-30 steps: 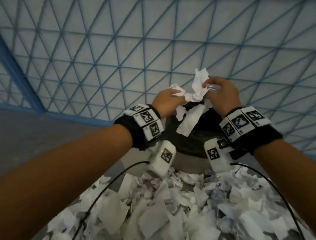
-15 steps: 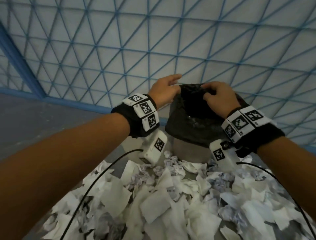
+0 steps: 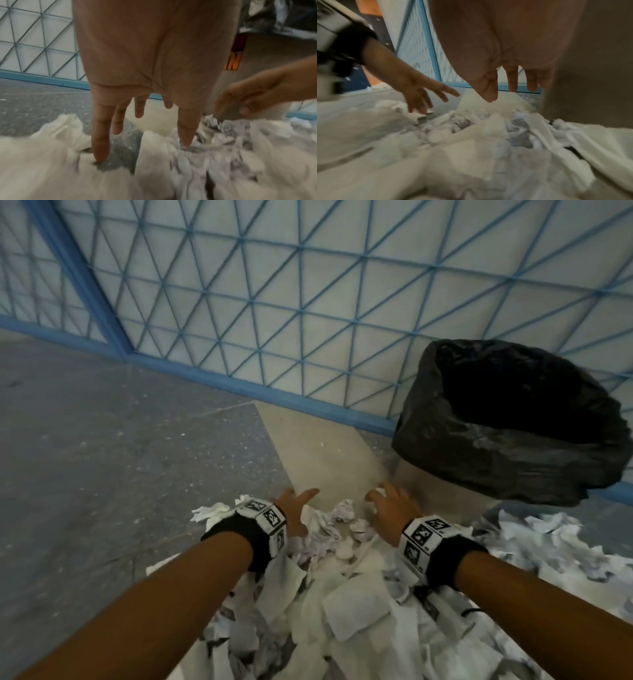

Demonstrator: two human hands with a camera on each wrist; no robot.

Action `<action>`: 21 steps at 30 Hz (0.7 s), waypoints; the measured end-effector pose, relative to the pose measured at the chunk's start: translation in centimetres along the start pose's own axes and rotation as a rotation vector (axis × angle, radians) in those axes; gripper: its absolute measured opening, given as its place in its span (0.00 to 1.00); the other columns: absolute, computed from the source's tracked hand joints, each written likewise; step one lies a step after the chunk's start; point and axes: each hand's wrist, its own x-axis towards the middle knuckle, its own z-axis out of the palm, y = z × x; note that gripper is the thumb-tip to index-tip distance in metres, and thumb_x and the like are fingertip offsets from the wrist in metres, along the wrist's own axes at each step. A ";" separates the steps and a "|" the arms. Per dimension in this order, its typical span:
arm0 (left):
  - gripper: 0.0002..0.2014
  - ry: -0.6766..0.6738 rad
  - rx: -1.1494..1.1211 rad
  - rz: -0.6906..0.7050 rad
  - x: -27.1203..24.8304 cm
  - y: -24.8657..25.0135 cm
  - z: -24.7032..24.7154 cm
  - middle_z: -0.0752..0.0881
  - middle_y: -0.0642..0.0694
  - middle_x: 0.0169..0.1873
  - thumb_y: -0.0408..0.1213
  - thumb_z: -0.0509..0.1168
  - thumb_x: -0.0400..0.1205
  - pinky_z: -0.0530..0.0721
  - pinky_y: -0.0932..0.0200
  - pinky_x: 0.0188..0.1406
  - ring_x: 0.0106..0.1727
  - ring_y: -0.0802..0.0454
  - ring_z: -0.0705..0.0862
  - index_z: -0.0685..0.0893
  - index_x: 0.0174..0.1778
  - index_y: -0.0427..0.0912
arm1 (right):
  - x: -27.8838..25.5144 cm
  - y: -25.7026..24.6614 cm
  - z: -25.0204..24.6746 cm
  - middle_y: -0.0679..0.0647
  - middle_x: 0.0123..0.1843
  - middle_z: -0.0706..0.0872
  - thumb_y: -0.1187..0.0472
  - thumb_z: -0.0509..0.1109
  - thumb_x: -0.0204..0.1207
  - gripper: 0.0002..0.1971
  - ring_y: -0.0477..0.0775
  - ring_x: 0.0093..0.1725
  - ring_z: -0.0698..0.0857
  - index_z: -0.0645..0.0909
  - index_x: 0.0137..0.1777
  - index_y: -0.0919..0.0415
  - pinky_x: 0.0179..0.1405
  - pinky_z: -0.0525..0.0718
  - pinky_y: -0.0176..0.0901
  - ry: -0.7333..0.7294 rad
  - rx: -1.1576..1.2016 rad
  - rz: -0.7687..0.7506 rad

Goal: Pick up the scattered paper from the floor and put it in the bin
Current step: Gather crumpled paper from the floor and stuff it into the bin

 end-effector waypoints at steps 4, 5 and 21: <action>0.48 -0.006 -0.026 0.005 1.5 0.1 2.0 0.45 0.36 0.83 0.46 0.70 0.75 0.67 0.36 0.76 0.81 0.30 0.57 0.41 0.80 0.64 | 3.2 1.1 1.0 0.58 0.84 0.47 0.60 0.61 0.77 0.33 0.69 0.81 0.48 0.52 0.79 0.43 0.83 0.50 0.62 -0.046 0.074 0.079; 0.47 0.003 -0.044 0.017 1.7 0.4 2.2 0.45 0.36 0.83 0.46 0.70 0.76 0.67 0.37 0.77 0.81 0.30 0.58 0.41 0.80 0.64 | 3.7 1.1 1.5 0.58 0.84 0.45 0.58 0.64 0.76 0.35 0.69 0.81 0.48 0.50 0.79 0.43 0.83 0.49 0.60 -0.085 0.075 0.090; 0.17 0.265 -0.191 0.083 0.7 0.1 0.8 0.84 0.34 0.59 0.36 0.70 0.76 0.80 0.51 0.60 0.62 0.38 0.83 0.79 0.60 0.38 | 2.4 -2.1 1.7 0.62 0.66 0.73 0.68 0.66 0.75 0.12 0.65 0.61 0.79 0.79 0.58 0.65 0.62 0.76 0.48 0.041 0.167 -0.150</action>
